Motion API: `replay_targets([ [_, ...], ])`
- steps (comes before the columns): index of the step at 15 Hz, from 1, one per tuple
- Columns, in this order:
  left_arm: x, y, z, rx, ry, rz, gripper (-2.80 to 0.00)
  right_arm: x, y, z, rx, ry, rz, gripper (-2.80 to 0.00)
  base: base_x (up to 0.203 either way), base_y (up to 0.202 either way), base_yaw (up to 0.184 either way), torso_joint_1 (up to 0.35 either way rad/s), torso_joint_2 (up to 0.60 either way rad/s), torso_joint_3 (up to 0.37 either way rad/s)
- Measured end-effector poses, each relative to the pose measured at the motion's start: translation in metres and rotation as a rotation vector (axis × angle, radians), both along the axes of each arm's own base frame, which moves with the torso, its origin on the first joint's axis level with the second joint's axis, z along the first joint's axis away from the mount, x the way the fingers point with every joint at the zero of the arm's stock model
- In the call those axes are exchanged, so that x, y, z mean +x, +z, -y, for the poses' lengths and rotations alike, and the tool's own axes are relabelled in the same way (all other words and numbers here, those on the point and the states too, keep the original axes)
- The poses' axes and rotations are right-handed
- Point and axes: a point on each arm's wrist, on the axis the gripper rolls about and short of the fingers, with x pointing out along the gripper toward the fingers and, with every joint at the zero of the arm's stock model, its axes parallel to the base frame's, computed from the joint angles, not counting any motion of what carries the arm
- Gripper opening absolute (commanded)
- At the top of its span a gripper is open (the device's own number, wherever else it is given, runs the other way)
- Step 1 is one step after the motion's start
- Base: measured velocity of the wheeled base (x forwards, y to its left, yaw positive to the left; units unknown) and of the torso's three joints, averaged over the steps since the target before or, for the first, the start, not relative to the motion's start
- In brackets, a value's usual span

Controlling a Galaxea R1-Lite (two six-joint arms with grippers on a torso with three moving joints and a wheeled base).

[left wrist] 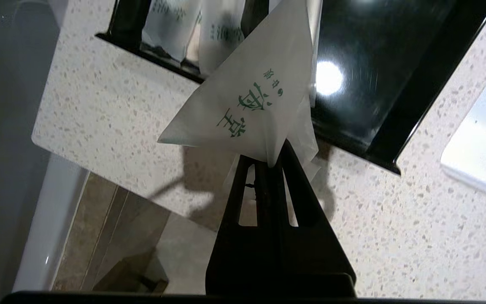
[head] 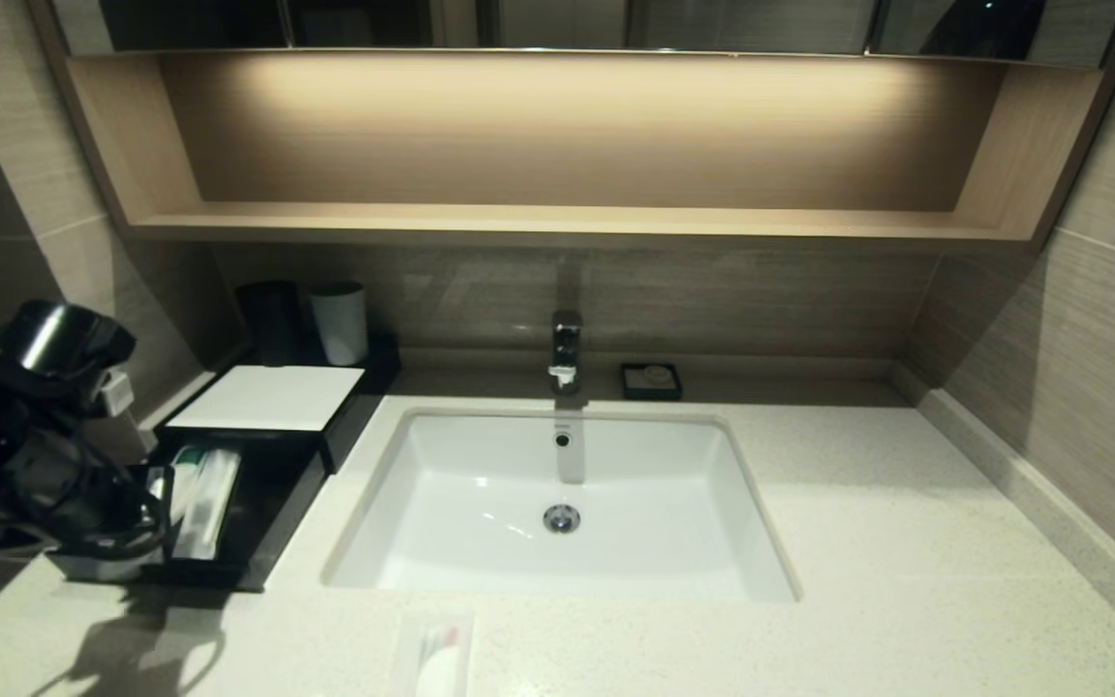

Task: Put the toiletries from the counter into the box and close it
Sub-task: Place the bathroom toiletry into the drawer

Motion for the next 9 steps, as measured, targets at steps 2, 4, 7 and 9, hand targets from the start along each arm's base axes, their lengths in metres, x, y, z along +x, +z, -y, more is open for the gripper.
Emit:
replay_targets([
  [2,0.01,0.001,-0.017,0.014,0.037,0.007,-2.8,0.0,0.0,0.0,0.0,0.0,0.0,-2.8,0.0,0.0,0.0,0.0,0.0,0.0],
  [4,0.022,-0.003,-0.032,0.024,0.045,-0.004,-2.8,0.0,0.0,0.0,0.0,-0.001,0.001,-2.8,0.0,0.0,0.0,0.0,0.0,0.0],
  [7,0.039,-0.006,-0.043,-0.002,0.006,0.002,-2.8,0.0,0.0,0.0,-0.001,0.0,0.001,-2.8,0.0,0.0,0.0,0.0,0.0,0.0],
  [9,0.048,-0.007,-0.043,-0.055,-0.053,0.015,-2.8,0.0,0.0,0.0,-0.001,0.0,0.001,-2.8,0.0,0.0,0.0,0.0,0.0,0.0],
])
